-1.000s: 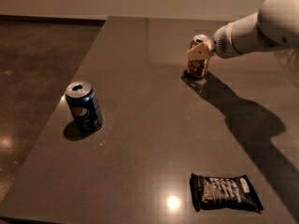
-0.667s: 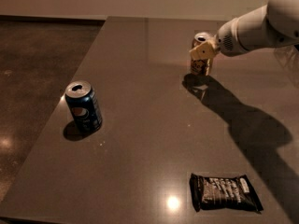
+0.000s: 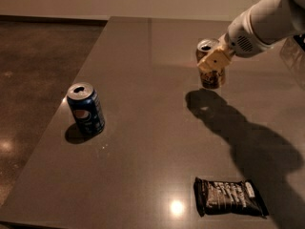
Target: Knock orange can over
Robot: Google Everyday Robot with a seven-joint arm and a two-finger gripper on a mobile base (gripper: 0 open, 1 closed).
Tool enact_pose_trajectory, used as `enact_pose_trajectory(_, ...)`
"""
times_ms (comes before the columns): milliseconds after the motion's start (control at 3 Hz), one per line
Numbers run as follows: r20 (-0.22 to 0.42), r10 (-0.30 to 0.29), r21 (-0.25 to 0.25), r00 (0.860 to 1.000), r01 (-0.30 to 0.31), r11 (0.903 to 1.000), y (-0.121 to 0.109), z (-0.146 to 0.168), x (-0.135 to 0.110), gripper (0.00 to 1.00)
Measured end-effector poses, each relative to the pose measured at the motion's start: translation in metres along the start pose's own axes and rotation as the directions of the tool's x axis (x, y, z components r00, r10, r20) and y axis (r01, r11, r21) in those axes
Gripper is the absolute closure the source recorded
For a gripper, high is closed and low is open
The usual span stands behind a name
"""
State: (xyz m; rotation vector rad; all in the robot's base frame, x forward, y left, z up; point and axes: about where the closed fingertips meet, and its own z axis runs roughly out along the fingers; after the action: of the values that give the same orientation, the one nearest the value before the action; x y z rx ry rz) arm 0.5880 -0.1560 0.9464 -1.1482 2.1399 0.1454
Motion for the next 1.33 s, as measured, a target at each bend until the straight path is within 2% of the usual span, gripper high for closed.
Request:
enact_pose_trajectory(333, -0.123, -0.123, -0.083, 0.985, 0.113, 0.9901, 0.025, -0.01, 0.009, 1.0)
enact_pose_trajectory(667, -0.211, -0.274, -0.194, 0.938, 0.235, 0.9525, 0.057, -0.012, 0.013, 1.0)
enact_pose_trajectory(1000, -0.263, -0.393, -0.263, 0.881, 0.327, 0.9079, 0.082, -0.013, 0.016, 0.85)
enact_pose_trajectory(1333, -0.296, -0.499, -0.32, 0.814, 0.408, 0.8551, 0.103, -0.01, 0.018, 0.62)
